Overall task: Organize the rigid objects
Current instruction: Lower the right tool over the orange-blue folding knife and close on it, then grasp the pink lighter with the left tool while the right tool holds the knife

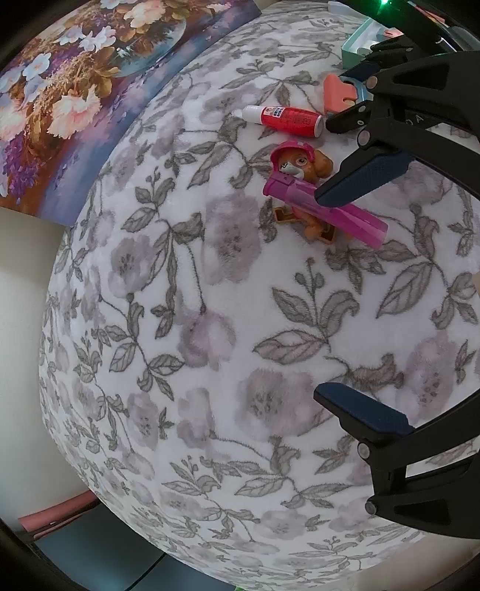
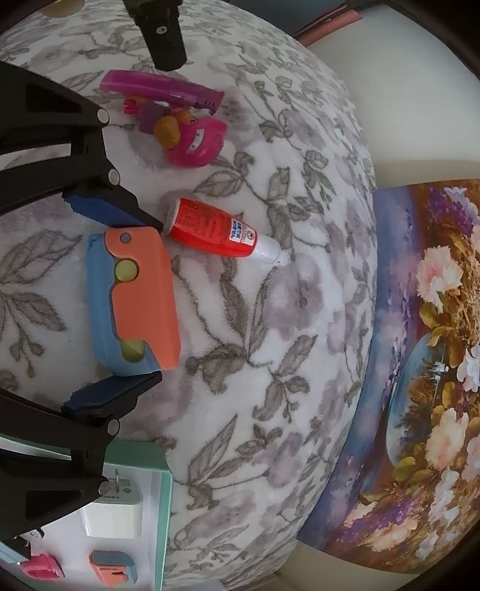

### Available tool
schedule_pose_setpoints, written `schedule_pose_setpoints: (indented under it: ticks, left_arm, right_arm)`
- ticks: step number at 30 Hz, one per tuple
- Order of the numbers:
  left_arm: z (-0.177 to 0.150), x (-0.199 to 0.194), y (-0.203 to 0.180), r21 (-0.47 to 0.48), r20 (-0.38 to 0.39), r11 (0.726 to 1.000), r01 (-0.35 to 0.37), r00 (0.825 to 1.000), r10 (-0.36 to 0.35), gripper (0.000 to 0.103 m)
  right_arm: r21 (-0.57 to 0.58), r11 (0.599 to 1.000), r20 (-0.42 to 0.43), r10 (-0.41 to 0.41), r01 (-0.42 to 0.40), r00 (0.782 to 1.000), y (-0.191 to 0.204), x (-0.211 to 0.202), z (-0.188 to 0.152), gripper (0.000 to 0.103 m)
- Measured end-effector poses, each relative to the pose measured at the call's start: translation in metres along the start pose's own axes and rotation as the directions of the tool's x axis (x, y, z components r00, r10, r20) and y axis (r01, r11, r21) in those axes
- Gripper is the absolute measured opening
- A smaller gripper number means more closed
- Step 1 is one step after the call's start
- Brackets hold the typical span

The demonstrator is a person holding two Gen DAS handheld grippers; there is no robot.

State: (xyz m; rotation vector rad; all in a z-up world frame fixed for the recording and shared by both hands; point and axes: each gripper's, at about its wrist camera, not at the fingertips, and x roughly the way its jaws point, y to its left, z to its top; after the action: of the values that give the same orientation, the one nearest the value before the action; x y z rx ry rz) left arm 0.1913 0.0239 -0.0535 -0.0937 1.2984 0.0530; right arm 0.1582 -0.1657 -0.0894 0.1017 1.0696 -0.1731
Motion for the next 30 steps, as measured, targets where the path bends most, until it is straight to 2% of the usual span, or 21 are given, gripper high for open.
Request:
schedule_pose_setpoints:
  ticks: [6, 11, 15, 18, 20, 30]
  left_arm:
    - [0.000, 0.000, 0.002, -0.002, -0.003, 1.000, 0.008, 1.000, -0.008, 0.096]
    - [0.002, -0.001, 0.007, -0.023, 0.001, 1.000, 0.018, 1.000, -0.018, 0.096]
    - [0.002, -0.001, 0.009, -0.026, -0.002, 0.999, 0.025, 1.000, -0.025, 0.096]
    - [0.003, -0.001, 0.011, -0.028, -0.005, 0.999, 0.027, 1.000, -0.027, 0.096]
    - [0.002, -0.001, 0.011, -0.029, -0.004, 0.999, 0.027, 1.000, -0.027, 0.096]
    - [0.003, 0.002, 0.008, -0.025, -0.011, 0.999, 0.024, 1.000, -0.024, 0.096]
  right_arm:
    - [-0.006, 0.999, -0.054, 0.048, -0.048, 0.997, 0.007, -0.003, -0.001, 0.075]
    - [0.037, 0.988, -0.086, 0.155, -0.153, 0.984, 0.005, -0.005, -0.001, 0.075]
    - [0.046, 0.981, -0.080, 0.193, -0.190, 0.978, 0.002, -0.007, -0.001, 0.076]
    - [0.043, 0.984, -0.077, 0.178, -0.175, 0.981, -0.002, -0.006, -0.002, 0.080]
    - [0.038, 0.988, -0.068, 0.154, -0.151, 0.986, -0.004, -0.005, -0.002, 0.088]
    - [-0.052, 0.998, -0.053, 0.029, -0.032, 0.998, 0.015, 0.004, -0.003, 0.088]
